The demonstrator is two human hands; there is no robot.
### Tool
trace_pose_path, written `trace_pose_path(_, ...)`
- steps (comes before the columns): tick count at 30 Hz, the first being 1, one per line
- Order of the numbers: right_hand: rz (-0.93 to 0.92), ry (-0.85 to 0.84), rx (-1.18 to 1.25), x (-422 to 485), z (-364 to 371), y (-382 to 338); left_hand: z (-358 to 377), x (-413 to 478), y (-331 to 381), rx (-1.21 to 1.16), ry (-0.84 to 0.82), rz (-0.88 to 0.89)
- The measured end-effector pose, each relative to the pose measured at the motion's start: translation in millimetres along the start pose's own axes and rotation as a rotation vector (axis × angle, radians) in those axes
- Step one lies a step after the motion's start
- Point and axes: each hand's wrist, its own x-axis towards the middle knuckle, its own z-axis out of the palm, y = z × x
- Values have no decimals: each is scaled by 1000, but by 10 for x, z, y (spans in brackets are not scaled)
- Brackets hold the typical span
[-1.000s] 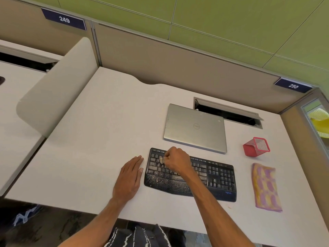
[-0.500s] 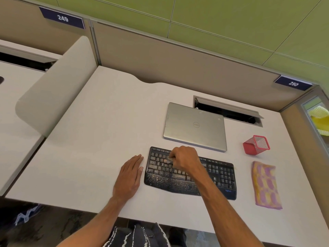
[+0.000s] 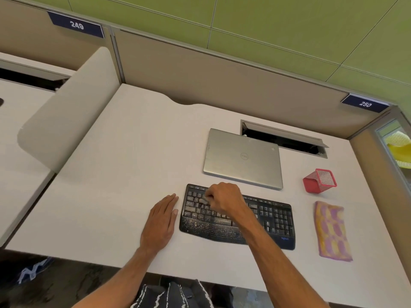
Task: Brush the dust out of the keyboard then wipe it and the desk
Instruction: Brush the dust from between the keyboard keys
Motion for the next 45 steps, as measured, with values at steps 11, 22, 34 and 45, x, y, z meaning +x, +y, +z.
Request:
trace_pose_path(11, 190, 15, 132, -122, 4, 103, -11, -9, 17, -5, -14, -10)
trace_pose_path(22, 244, -18, 314, -70, 61, 7, -42, 10, 63, 3, -15, -9)
trace_pose_path(34, 292, 17, 336, 27, 31, 70, -62, 21, 85, 5, -13, -20)
trace_pose_path(45, 332, 17, 379, -2, 93, 81, -60, 34, 88, 8, -16, -4)
